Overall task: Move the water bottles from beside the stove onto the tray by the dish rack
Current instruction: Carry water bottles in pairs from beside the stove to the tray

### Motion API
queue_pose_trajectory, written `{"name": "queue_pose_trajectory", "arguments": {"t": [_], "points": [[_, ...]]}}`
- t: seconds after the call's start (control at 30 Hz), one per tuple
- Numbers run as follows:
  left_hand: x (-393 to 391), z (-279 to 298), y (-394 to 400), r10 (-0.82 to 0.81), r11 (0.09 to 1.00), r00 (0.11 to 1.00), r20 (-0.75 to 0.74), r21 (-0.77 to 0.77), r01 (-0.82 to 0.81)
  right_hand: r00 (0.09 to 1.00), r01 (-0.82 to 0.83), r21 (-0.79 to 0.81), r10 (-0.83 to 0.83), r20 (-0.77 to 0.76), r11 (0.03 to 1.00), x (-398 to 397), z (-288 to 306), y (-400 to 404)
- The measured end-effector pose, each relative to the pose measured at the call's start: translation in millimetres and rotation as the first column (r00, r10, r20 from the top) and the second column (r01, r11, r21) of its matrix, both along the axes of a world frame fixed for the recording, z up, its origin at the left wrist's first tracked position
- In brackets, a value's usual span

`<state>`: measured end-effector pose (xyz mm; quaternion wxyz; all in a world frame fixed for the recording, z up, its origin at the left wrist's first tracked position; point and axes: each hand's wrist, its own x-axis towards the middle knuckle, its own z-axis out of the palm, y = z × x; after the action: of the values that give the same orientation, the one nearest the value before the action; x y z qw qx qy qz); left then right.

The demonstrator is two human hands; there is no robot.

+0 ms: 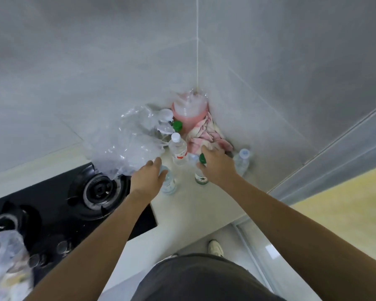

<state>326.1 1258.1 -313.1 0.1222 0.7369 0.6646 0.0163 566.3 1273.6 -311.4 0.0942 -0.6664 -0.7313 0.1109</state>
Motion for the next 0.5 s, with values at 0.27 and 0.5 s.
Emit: {"name": "queue_pose_trajectory", "arguments": {"t": [0.27, 0.5], "points": [[-5.7, 31.8, -30.5, 0.219, 0.973, 0.972, 0.083, 0.054, -0.223, 0.964, -0.223, 0.09, 0.234, -0.13, 0.971, -21.1, 15.8, 11.0], [-46.9, 93.3, -100.4, 0.443, 0.861, 0.873, 0.202, 0.176, -0.478, 0.819, -0.439, 0.098, 0.443, -0.364, 0.893, -101.8, 70.6, -1.7]]}}
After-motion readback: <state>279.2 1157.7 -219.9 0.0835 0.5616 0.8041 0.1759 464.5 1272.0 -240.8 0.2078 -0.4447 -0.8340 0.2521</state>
